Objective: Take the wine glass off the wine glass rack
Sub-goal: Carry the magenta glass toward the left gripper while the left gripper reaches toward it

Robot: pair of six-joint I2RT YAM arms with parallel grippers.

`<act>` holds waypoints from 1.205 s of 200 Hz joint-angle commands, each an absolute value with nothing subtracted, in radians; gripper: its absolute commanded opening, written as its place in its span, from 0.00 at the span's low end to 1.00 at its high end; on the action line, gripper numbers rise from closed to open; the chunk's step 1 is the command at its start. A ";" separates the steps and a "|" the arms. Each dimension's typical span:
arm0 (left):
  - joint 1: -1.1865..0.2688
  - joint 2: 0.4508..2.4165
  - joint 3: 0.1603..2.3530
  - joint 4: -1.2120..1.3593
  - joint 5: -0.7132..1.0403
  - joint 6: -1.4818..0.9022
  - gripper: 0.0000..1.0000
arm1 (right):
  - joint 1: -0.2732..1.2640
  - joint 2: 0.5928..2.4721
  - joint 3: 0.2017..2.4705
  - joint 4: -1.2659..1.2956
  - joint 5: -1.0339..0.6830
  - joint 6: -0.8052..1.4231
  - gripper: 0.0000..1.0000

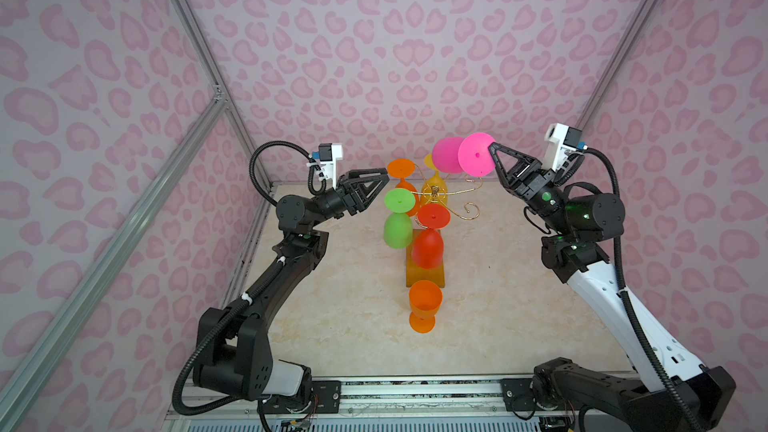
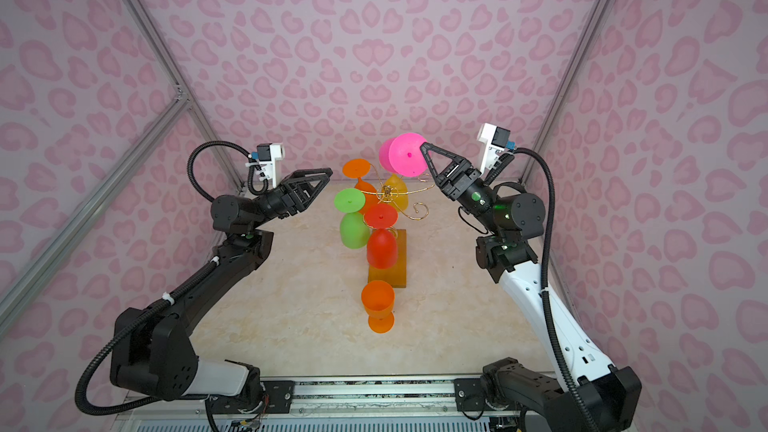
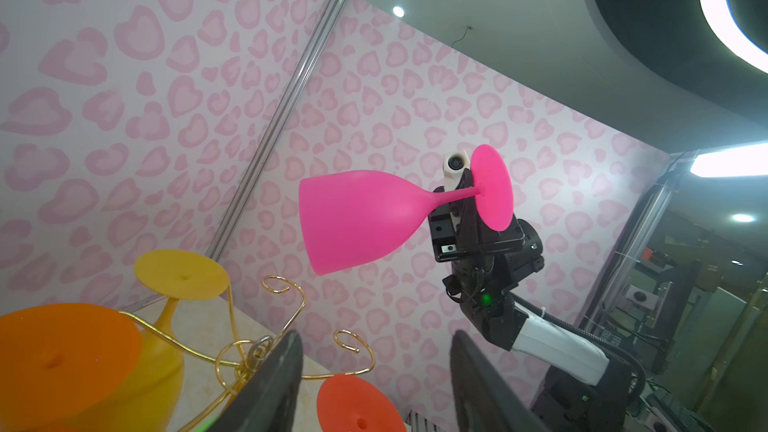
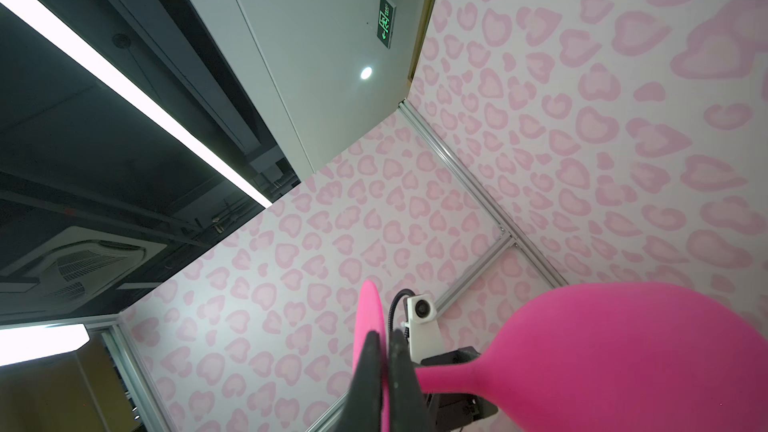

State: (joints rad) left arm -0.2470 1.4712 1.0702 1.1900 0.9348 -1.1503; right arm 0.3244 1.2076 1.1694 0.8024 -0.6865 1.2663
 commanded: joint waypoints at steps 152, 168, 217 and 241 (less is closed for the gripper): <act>-0.277 1.697 1.193 1.594 0.955 -1.449 0.67 | 0.433 1.427 1.206 1.258 -0.704 1.592 0.00; -0.283 1.691 1.193 1.594 0.960 -1.449 0.66 | 0.435 1.452 1.215 1.288 -0.703 1.623 0.00; -0.295 1.656 1.183 1.594 0.977 -1.440 0.58 | 0.435 1.533 1.233 1.412 -0.679 1.744 0.00; -0.298 1.640 1.177 1.594 0.980 -1.437 0.51 | 0.429 1.572 1.249 1.476 -0.663 1.814 0.00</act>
State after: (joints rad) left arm -0.2955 1.6665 1.1797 1.5490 0.9646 -1.4456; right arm 0.4339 1.5421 1.2339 1.3445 -0.6876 1.7222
